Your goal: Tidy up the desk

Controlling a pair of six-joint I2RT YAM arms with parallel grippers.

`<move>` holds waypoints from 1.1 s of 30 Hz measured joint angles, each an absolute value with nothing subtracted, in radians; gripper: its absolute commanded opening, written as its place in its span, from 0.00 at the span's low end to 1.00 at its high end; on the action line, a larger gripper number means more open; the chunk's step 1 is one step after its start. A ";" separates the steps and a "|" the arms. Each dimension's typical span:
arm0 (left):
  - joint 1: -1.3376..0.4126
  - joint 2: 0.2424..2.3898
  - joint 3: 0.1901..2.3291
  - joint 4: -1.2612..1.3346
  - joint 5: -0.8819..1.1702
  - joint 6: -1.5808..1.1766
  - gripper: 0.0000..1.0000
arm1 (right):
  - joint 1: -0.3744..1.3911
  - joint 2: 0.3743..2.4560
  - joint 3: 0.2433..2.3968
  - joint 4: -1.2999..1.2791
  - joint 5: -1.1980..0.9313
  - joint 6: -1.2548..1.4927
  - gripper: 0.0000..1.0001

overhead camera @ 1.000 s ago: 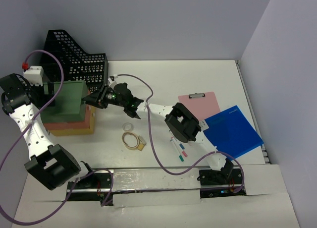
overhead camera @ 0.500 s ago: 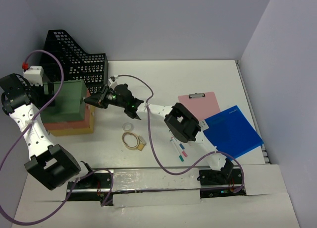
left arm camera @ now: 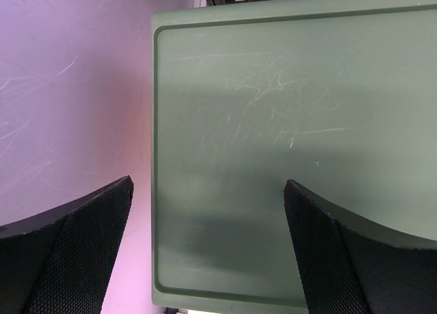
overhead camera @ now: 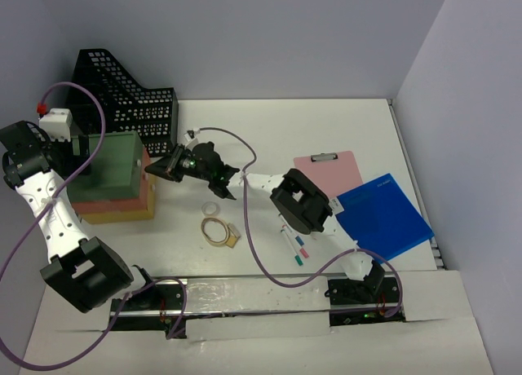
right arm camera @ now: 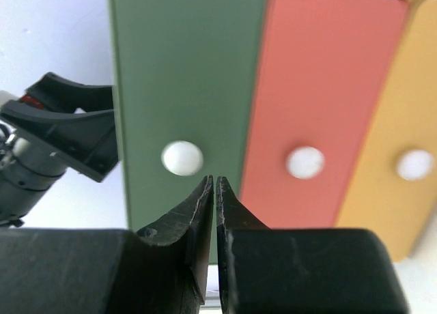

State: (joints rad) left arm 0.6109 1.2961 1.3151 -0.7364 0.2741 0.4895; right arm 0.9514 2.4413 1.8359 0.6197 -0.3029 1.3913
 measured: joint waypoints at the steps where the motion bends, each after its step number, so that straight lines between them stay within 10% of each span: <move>1: 0.611 1.296 1.315 -0.736 0.274 0.491 0.98 | 0.950 2.437 1.823 0.622 -0.302 1.389 0.12; 12: 0.611 1.296 1.315 -0.736 0.274 0.493 0.98 | 0.925 2.330 1.682 0.653 -0.296 1.360 0.13; 24: 0.611 1.299 1.315 -0.737 0.277 0.493 0.97 | 0.910 2.307 1.767 0.640 -0.305 1.349 0.58; 33: 0.612 1.345 1.339 -0.735 0.340 0.482 0.92 | 0.915 2.367 1.879 0.602 -0.307 1.368 0.57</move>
